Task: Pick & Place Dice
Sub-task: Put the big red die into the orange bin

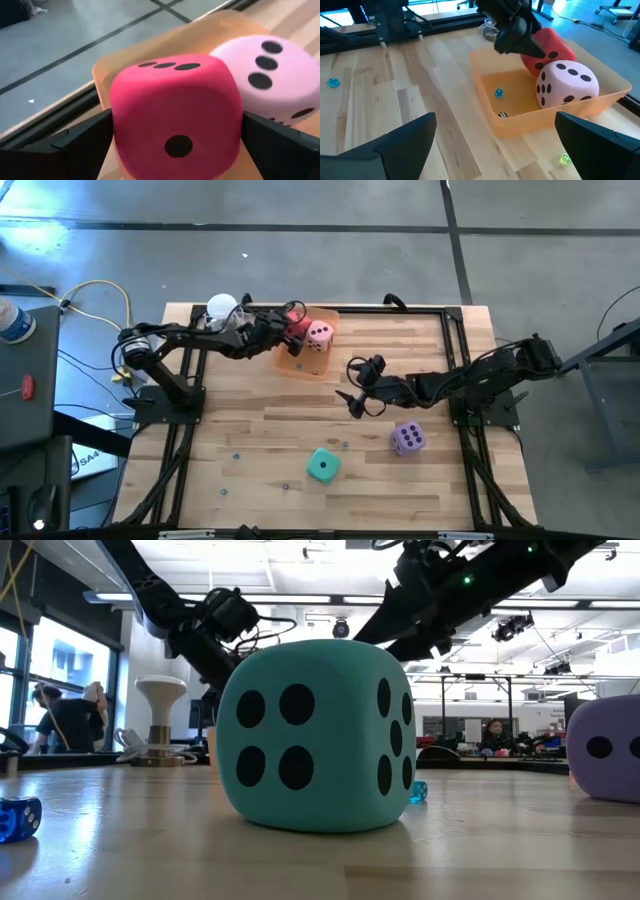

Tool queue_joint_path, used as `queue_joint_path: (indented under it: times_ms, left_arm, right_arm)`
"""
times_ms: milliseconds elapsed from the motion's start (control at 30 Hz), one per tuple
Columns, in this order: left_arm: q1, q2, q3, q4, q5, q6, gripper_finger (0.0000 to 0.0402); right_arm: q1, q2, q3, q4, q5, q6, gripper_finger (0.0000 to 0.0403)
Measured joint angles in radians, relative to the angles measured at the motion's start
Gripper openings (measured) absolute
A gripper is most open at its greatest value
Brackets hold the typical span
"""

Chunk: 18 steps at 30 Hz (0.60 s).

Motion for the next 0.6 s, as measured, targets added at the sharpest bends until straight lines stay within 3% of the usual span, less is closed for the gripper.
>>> queue_joint_path:
  times_ms: [600]
  left_arm:
    - [-0.173,-0.002,0.000,-0.180,-0.039,0.036,0.0400]
  right_arm:
    - [0.000,0.000,0.000,-0.014,-0.015,0.012,0.0400]
